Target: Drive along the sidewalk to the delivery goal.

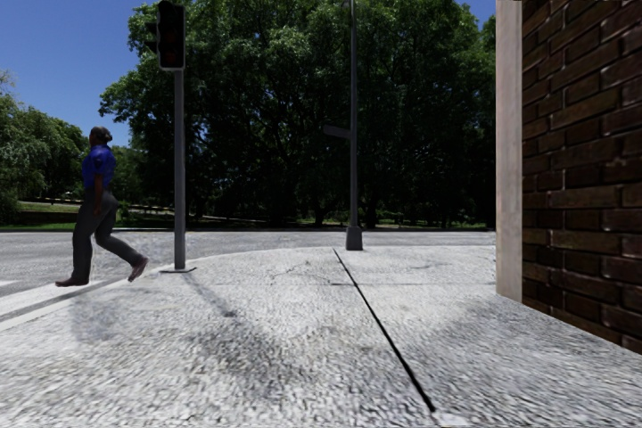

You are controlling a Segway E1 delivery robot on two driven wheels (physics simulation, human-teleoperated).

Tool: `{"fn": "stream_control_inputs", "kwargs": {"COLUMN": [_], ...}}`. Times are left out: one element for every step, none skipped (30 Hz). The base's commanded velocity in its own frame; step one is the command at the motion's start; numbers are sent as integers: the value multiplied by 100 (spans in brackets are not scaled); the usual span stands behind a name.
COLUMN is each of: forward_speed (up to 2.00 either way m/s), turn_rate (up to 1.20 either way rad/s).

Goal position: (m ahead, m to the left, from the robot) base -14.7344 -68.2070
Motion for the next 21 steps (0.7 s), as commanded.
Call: {"fn": "stream_control_inputs", "kwargs": {"forward_speed": [200, 200, 200, 200, 200, 200, 200, 200, 200, 200, 200, 200, 200, 200, 200, 200, 200, 200, 200, 200, 200], "turn_rate": [0, 0, 0, 0, 0, 0, 0, 0, 0, 0, 0, 0, 0, 0, 0, 0, 0, 0, 0, -25, -35]}}
